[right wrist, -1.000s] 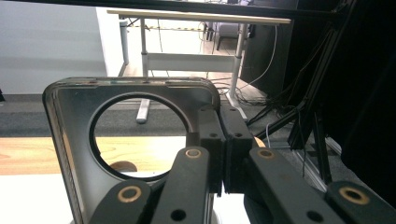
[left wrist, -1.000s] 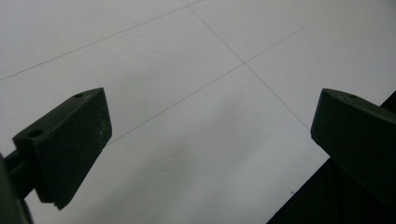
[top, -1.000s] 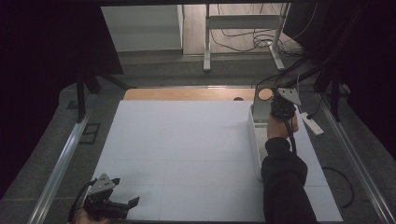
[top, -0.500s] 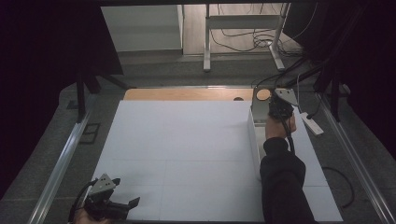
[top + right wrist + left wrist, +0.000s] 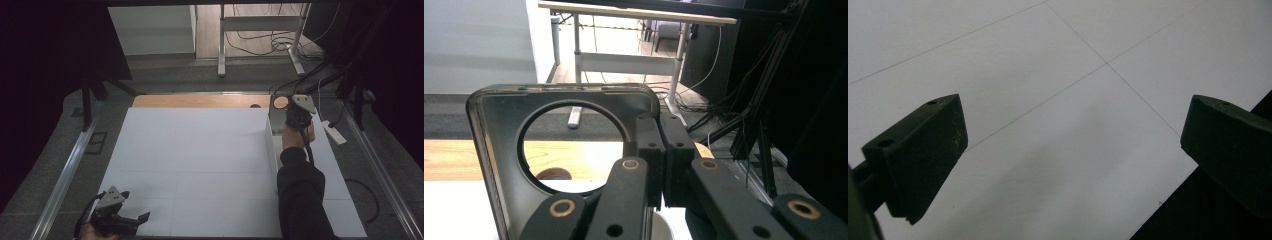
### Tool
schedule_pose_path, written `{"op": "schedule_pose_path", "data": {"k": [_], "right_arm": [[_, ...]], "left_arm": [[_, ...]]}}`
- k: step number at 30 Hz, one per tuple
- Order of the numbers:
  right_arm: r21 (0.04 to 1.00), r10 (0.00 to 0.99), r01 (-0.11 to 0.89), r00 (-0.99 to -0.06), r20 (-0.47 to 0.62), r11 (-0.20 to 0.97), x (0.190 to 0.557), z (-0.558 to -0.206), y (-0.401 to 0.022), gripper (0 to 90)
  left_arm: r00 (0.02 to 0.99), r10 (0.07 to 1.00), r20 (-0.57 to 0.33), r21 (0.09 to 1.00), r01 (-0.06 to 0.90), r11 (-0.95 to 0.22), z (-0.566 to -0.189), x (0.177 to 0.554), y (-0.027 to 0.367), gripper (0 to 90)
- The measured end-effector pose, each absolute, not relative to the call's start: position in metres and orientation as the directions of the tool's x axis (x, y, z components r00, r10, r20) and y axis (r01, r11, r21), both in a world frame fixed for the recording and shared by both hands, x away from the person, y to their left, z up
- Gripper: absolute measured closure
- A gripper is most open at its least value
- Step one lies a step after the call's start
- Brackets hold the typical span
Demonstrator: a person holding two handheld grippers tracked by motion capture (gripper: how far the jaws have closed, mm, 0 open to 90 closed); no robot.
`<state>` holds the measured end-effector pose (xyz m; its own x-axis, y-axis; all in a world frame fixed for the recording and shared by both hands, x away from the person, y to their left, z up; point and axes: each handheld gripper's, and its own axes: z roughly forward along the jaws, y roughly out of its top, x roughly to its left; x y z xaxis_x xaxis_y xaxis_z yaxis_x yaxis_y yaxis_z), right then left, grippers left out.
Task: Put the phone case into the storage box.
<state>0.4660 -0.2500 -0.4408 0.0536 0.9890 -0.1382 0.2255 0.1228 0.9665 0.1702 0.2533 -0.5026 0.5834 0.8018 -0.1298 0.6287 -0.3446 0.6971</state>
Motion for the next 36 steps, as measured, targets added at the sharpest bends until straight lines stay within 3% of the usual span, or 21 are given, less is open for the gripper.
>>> {"op": "schedule_pose_path", "data": {"k": [36], "right_arm": [[0.957,0.986,0.251,0.045,-0.159,0.143,0.4675,-0.4436,-0.2474,82.0]], "left_arm": [[0.588,0.8,-0.123,0.692,0.628,-0.356,-0.5026,0.1699,0.2521,0.0]]}}
